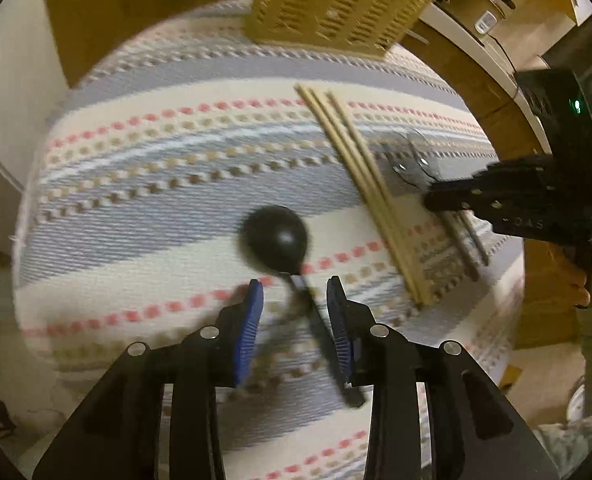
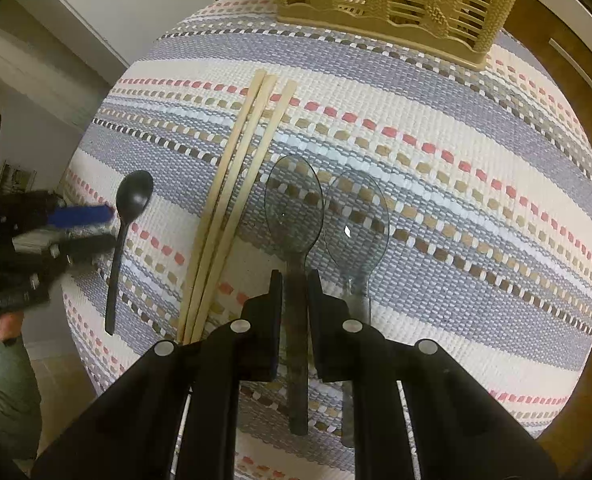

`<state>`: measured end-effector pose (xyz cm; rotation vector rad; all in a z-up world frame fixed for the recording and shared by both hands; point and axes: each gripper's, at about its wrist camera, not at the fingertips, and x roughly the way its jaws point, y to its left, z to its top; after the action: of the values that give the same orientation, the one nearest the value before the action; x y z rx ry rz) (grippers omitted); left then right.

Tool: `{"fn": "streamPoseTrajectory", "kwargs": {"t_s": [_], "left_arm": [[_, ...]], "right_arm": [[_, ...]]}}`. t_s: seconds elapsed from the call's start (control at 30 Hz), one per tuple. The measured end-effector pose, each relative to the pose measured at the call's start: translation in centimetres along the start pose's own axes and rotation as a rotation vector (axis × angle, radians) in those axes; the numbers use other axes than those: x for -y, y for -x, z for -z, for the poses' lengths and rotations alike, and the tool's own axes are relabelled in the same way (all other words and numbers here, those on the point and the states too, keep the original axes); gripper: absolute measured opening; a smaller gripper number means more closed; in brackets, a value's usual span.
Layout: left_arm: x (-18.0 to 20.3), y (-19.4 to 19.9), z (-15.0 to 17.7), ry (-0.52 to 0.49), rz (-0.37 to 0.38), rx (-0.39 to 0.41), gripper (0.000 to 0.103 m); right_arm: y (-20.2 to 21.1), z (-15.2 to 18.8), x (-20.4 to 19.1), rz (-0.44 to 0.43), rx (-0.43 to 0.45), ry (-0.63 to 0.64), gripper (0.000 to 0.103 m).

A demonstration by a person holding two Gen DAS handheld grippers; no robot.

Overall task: Organize utensils
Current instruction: 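Grasp and lift the black spoon with the left tool while the right lifts a clear spoon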

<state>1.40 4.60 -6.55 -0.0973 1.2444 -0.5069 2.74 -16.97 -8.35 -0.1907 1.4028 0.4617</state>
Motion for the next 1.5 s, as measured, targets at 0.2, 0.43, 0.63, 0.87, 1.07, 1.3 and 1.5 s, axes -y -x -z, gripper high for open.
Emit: {"fn": "streamPoseTrajectory", "kwargs": {"t_s": [0.2,0.43,0.63,0.87,1.07,1.3,1.5], "left_arm": [[0.8,-1.1,-1.5,0.028,-0.049,-0.073,0.032],[4.4,-3.1,-2.8,-0.058,-0.242,-0.141,0.026],[5.4,-3.7,-3.1,-0.093,-0.343,-0.128,0.004],[5.2,-0.7,-1.9,-0.094,-0.263,0.023,0.004],[7.3,4.9,-3.7,-0.105,-0.189,0.281,0.004],[9.3,10.8,-8.8,-0.123,-0.093,0.553,0.004],[9.8,12.2,-14.3,-0.164,-0.064,0.69,0.004]], "right_arm": [[-0.6,-1.7,-0.9,0.03,-0.014,0.025,0.011],[-1.3,-3.1,-2.6,0.086,-0.023,0.082,0.01],[-1.1,-2.2,-3.6,0.075,0.02,0.122,0.01],[1.5,-0.9,-3.0,-0.01,0.142,0.117,0.01],[6.7,-0.4,-1.7,-0.071,0.33,0.103,0.01],[14.3,-2.1,-0.2,-0.088,0.61,0.062,0.01],[19.2,-4.7,2.1,-0.062,0.79,0.024,0.01]]}}
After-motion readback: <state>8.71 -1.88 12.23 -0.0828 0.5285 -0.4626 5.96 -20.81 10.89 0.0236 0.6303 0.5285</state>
